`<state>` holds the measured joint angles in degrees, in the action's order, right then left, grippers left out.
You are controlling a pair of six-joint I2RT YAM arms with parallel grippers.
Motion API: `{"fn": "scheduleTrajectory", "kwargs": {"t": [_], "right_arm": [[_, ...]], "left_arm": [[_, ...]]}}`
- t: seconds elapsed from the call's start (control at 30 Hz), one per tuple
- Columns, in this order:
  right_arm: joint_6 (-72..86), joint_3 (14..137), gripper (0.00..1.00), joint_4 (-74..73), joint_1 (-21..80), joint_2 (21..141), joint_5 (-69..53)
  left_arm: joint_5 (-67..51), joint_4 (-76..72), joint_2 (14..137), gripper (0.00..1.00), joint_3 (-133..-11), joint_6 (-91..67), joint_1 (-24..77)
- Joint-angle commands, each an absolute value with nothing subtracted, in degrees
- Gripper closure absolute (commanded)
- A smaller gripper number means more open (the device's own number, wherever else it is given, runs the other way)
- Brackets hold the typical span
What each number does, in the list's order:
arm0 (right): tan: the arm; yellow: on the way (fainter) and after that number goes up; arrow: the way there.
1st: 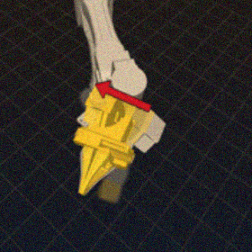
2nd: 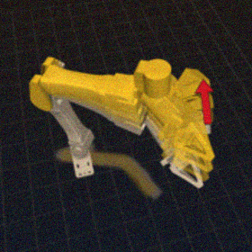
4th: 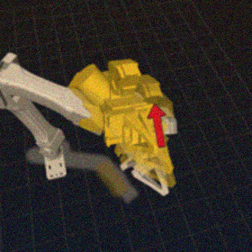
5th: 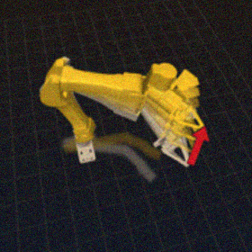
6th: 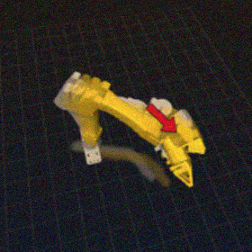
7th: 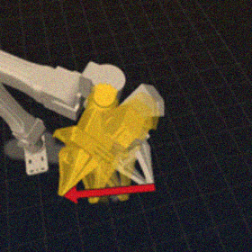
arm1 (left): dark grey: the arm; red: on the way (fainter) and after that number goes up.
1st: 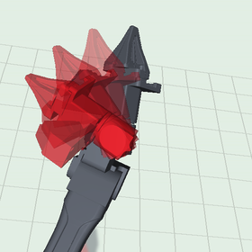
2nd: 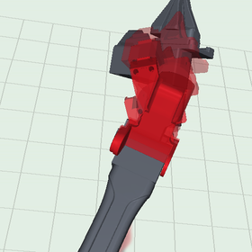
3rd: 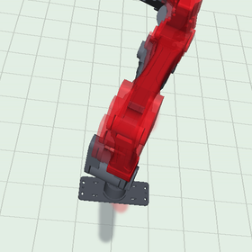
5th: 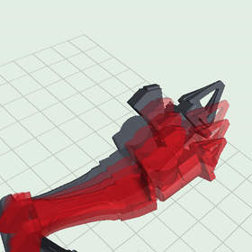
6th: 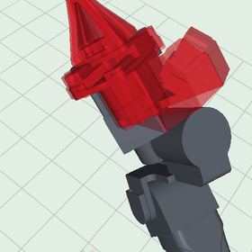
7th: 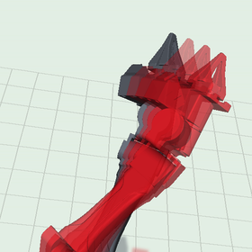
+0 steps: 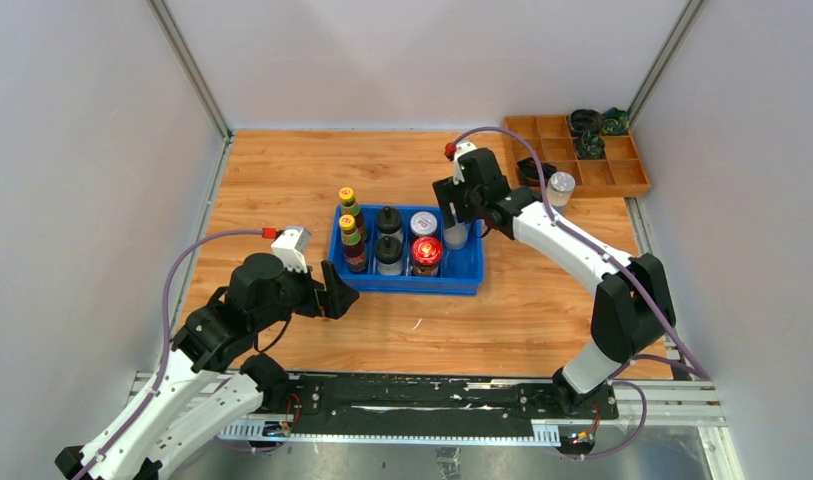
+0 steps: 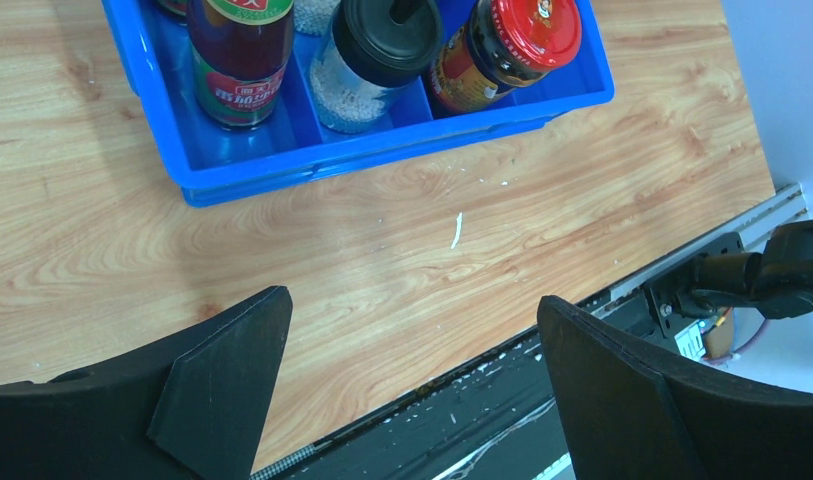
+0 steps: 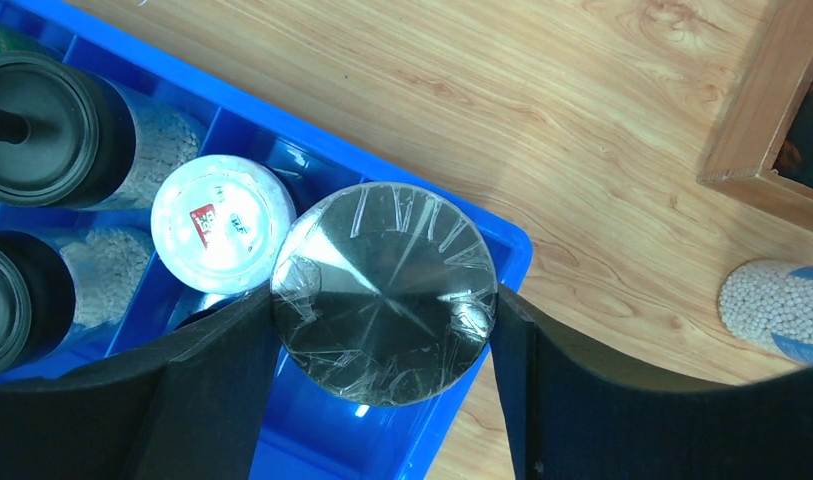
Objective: Organize the condiment bottles
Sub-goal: Place the bottle in the storage box.
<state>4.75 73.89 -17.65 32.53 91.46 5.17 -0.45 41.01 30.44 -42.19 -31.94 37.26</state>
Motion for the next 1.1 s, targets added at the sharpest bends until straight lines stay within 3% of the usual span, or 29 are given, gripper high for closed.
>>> {"fn": "scheduleTrajectory", "kwargs": {"t": [0.0,0.27,0.5,1.07], "right_arm": [[5.28,71.86,0.22,-18.17,33.13,89.60,6.46],[4.97,70.77,0.11,-18.52,33.13,88.24,7.19],[6.11,68.39,0.10,-19.91,33.12,83.82,7.09],[11.39,47.74,0.09,-28.20,32.91,50.76,10.21]], "left_arm": [[-1.16,41.46,30.28,0.00,-41.79,-31.99,37.62],[-1.23,41.45,30.32,0.00,-41.91,-32.03,37.62],[-1.22,41.54,30.55,0.00,-41.92,-32.00,37.62],[-0.47,39.07,35.95,0.00,-43.70,-30.93,37.66]]}}
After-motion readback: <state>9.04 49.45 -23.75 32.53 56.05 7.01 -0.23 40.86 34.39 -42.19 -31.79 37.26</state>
